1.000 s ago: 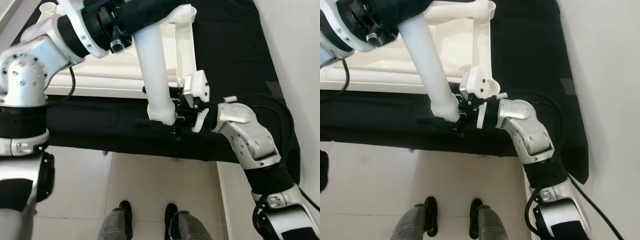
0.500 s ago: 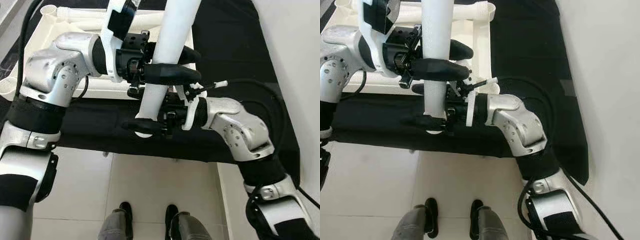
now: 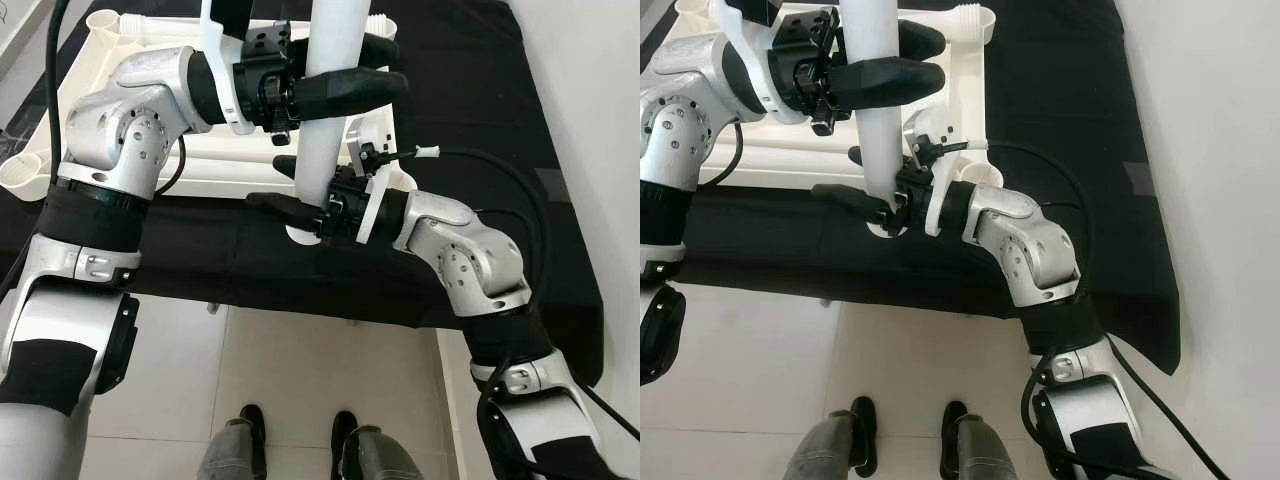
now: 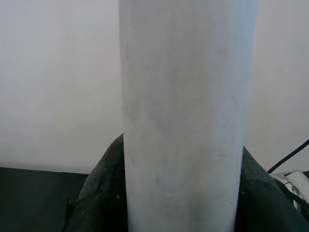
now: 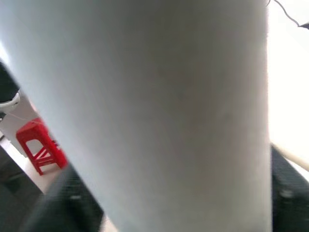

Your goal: Building children table

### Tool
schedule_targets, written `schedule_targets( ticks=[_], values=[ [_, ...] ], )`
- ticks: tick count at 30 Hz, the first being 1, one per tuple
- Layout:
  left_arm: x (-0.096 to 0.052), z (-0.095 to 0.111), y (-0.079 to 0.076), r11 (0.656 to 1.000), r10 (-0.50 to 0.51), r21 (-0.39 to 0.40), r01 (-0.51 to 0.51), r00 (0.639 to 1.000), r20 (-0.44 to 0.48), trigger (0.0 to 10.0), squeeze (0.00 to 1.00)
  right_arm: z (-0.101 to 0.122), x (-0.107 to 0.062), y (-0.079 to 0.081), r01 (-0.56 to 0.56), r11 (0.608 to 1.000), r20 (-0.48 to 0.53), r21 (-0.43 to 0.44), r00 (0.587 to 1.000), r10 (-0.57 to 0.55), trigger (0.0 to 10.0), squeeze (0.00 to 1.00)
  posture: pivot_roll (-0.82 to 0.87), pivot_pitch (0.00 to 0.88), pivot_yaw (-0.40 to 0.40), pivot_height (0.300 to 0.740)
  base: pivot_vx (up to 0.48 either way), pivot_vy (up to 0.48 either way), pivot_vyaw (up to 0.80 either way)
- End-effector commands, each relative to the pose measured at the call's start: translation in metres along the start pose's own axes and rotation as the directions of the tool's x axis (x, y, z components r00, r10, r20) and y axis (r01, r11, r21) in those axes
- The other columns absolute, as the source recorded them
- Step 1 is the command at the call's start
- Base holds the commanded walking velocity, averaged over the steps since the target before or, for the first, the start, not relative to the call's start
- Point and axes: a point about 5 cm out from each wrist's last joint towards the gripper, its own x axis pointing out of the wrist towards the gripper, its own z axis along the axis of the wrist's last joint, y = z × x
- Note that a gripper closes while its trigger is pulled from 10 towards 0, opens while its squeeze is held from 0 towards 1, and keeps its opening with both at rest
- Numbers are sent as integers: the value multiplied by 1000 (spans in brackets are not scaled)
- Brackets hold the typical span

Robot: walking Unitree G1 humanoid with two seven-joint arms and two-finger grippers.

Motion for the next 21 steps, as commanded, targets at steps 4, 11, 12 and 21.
schedule_targets(
  ticks=[4,11,12,21],
  values=[
    [21,5,-5,993,-118,0,118,990,74,0,0,-12,16,17,-65,997,-19,-34,998,64,0,0,34,227,-18,740,0,0,0],
    [23,9,-3,991,-132,-11,134,987,95,0,0,-8,17,16,-31,998,45,-54,998,34,0,0,38,227,-12,740,0,0,0],
    [23,9,-4,990,-135,-13,137,986,97,0,0,-8,18,16,-28,998,49,-59,998,31,0,0,38,227,-12,740,0,0,0],
    [24,18,-1,993,-100,-54,106,989,106,10000,1000,-9,17,12,8,998,45,-70,999,-4,0,0,31,231,-11,740,0,0,0]
  ],
)
